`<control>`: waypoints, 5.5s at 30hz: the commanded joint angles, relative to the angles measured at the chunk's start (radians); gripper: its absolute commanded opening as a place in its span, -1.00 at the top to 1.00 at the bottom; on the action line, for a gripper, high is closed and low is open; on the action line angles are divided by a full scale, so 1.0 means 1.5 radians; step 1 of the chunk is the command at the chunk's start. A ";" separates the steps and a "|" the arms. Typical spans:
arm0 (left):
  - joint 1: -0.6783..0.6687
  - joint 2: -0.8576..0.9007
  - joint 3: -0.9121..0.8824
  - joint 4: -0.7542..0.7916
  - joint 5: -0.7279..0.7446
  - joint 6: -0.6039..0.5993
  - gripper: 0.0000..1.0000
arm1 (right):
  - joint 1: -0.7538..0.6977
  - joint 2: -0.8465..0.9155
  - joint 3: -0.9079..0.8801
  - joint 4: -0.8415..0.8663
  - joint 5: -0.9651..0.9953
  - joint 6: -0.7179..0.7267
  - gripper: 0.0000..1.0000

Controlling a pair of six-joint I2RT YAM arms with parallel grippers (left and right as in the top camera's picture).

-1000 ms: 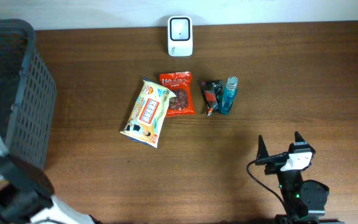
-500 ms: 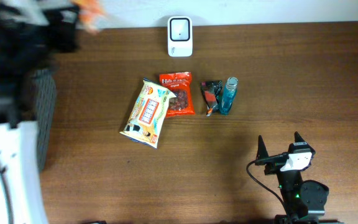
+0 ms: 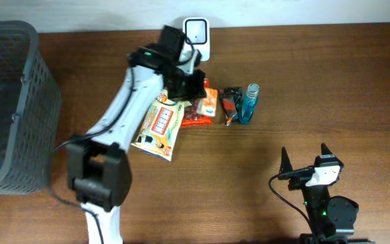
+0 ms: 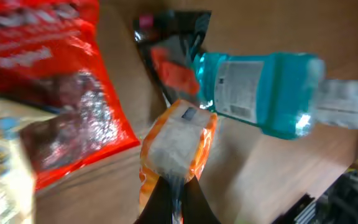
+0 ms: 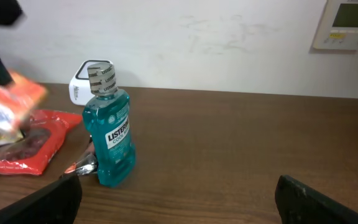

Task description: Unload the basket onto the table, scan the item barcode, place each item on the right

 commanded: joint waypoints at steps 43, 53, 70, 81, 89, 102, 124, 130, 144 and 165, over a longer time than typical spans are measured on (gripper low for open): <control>0.210 -0.126 0.238 -0.338 -0.378 -0.024 -0.98 | -0.002 -0.005 -0.005 0.390 -0.382 0.339 -0.97; 0.210 -0.126 0.238 -0.322 -0.378 -0.024 -0.98 | -0.003 0.258 0.538 -0.090 -0.323 0.102 -0.97; 0.210 -0.126 0.238 -0.322 -0.378 -0.024 -0.98 | 0.040 0.769 0.989 -0.626 -0.221 0.087 -0.97; 0.209 -0.126 0.238 -0.322 -0.378 -0.024 -0.98 | 0.243 1.061 1.175 -0.716 -0.009 0.222 -0.92; 0.209 -0.126 0.238 -0.322 -0.378 -0.024 -0.98 | 0.247 1.187 1.175 -0.618 0.129 0.290 -0.97; 0.209 -0.126 0.238 -0.322 -0.378 -0.024 -0.98 | 0.247 1.260 1.164 -0.664 0.196 0.290 -0.97; 0.209 -0.126 0.238 -0.322 -0.378 -0.024 -0.98 | 0.247 1.335 1.161 -0.690 0.155 0.290 0.10; 0.209 -0.126 0.238 -0.322 -0.378 -0.024 -0.98 | 0.227 1.333 1.165 -0.697 0.150 0.290 0.48; 0.209 -0.126 0.238 -0.322 -0.378 -0.024 -0.98 | -0.038 1.328 1.169 -0.774 -0.197 -0.117 0.50; 0.209 -0.126 0.238 -0.322 -0.378 -0.024 -0.98 | -0.013 1.328 1.169 -0.837 -0.518 -0.319 0.60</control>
